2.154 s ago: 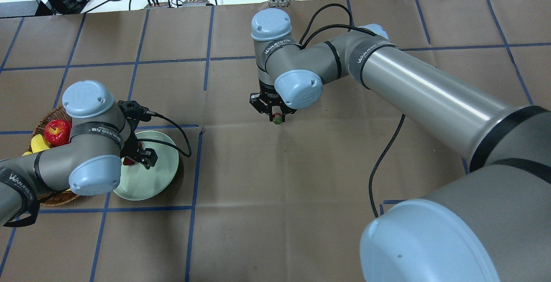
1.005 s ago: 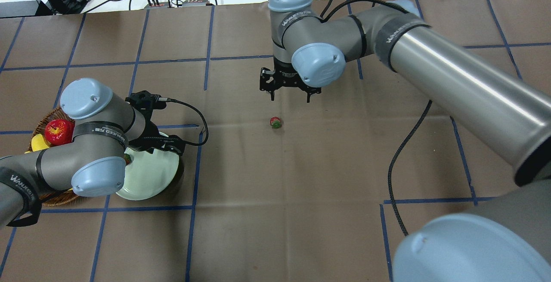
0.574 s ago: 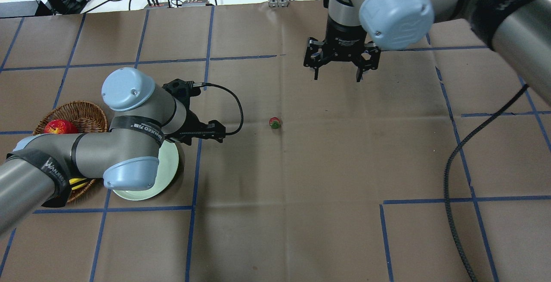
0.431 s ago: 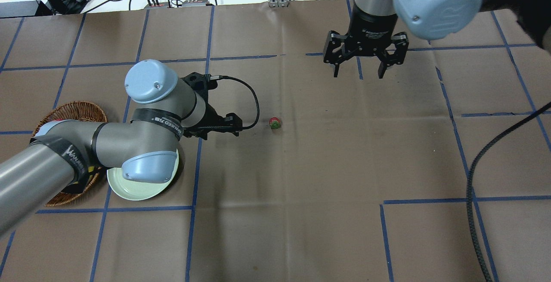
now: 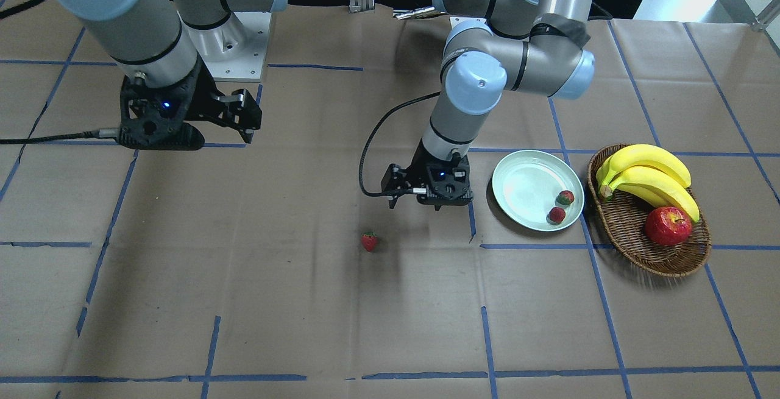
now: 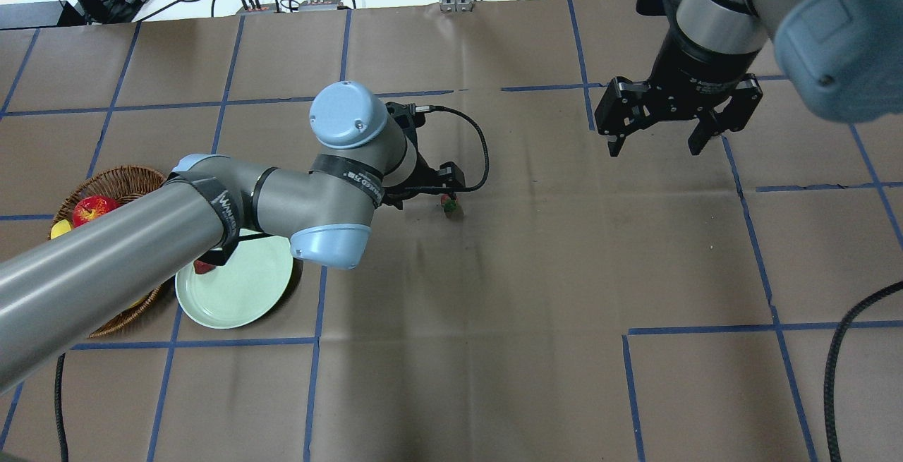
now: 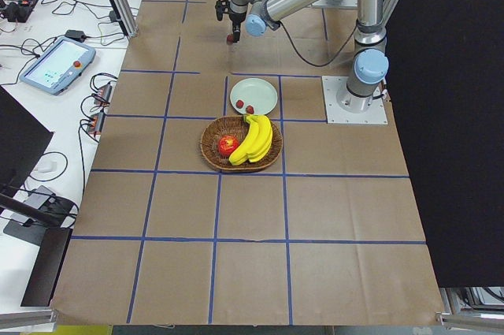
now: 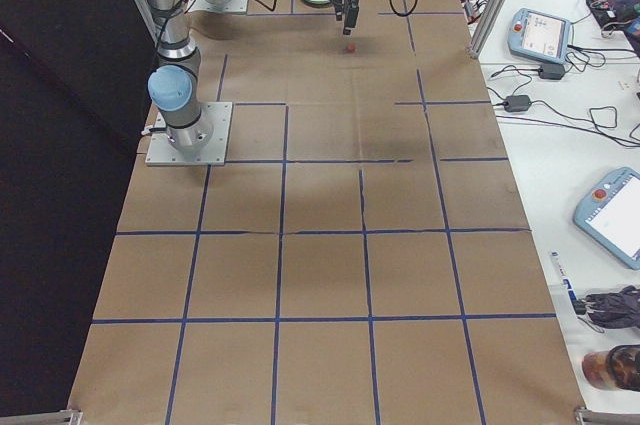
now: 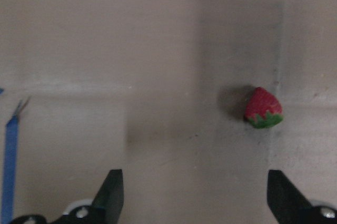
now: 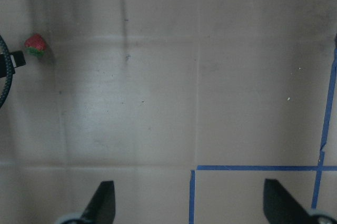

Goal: Collect all strawberries into plate
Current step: 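Grasp the last center strawberry with the left gripper while the right withdraws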

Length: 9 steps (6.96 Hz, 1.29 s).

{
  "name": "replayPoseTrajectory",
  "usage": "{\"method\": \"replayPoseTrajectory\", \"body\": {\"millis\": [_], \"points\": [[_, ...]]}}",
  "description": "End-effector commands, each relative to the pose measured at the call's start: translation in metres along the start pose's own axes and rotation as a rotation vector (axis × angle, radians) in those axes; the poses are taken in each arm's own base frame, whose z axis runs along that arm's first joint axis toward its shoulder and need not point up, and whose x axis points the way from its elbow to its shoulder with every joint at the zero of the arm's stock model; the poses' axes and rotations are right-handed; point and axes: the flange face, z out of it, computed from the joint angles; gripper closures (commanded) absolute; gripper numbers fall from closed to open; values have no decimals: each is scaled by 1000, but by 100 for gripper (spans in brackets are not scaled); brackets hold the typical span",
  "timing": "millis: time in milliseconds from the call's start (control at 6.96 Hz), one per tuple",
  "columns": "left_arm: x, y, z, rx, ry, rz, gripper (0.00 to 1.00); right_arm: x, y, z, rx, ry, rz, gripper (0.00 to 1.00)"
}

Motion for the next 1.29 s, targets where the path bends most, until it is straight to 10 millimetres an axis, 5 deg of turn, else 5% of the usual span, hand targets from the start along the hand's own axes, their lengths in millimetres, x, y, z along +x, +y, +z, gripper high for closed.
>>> {"method": "replayPoseTrajectory", "body": {"millis": [0,431,574,718,1005,1149], "points": [[13,-8,21,-14,-5,8,3,6,12,9,28,0,9,0],[11,-12,46,-19,-14,7,3,8,11,6,37,5,1,0],[11,-12,47,-20,-14,7,27,12,11,6,32,32,4,0],[12,-12,44,-17,-11,8,64,16,11,5,31,69,-13,0],[12,-12,43,-14,-13,8,96,15,11,3,39,59,-14,0],[13,-12,32,0,-17,13,100,14,11,2,42,56,-15,0]]}}
